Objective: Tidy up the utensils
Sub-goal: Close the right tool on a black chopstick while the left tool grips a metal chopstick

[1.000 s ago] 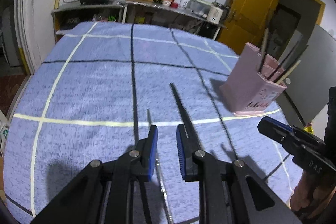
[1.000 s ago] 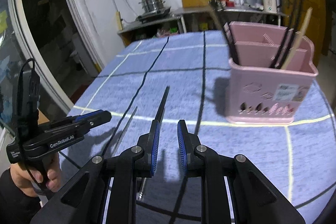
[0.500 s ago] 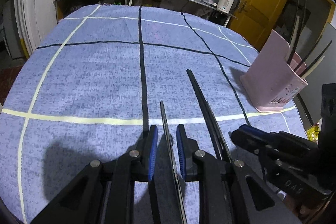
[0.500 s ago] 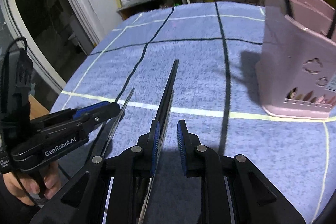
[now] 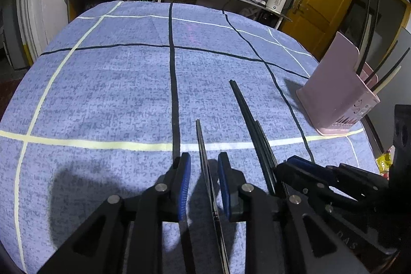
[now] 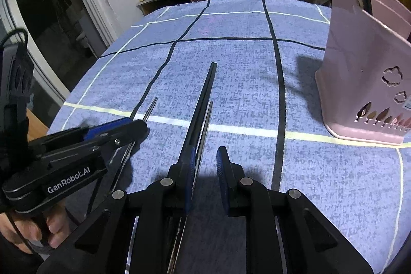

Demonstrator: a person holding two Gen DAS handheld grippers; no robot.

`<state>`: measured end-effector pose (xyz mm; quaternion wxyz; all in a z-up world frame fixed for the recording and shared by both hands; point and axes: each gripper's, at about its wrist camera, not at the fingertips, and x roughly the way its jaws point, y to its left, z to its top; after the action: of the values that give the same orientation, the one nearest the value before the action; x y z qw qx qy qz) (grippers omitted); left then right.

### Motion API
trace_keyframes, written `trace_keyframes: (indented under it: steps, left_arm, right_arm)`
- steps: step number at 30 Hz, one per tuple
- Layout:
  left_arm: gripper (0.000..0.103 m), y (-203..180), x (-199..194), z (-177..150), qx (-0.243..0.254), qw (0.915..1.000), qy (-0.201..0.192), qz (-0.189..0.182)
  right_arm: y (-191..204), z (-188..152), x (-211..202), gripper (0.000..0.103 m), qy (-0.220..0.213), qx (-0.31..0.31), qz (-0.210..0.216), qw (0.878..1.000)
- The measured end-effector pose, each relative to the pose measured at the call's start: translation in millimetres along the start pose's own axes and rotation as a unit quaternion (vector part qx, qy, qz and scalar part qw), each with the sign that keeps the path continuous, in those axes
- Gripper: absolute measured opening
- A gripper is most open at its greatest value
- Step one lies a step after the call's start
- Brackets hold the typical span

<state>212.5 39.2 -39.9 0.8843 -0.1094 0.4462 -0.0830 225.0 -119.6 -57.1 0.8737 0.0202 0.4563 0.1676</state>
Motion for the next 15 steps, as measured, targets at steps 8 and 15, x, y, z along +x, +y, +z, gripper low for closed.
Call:
trace_keyframes:
  steps: [8, 15]
  left_arm:
    - [0.023, -6, 5, 4, 0.014, 0.9998, -0.005, 0.016]
    - [0.018, -3, 5, 3, 0.015, 0.9995, -0.004, 0.026]
  right_arm:
    - [0, 2, 3, 0.014, 0.006, -0.012, -0.019, 1.000]
    - [-2, 11, 6, 0.014, 0.011, -0.006, -0.020, 1.000]
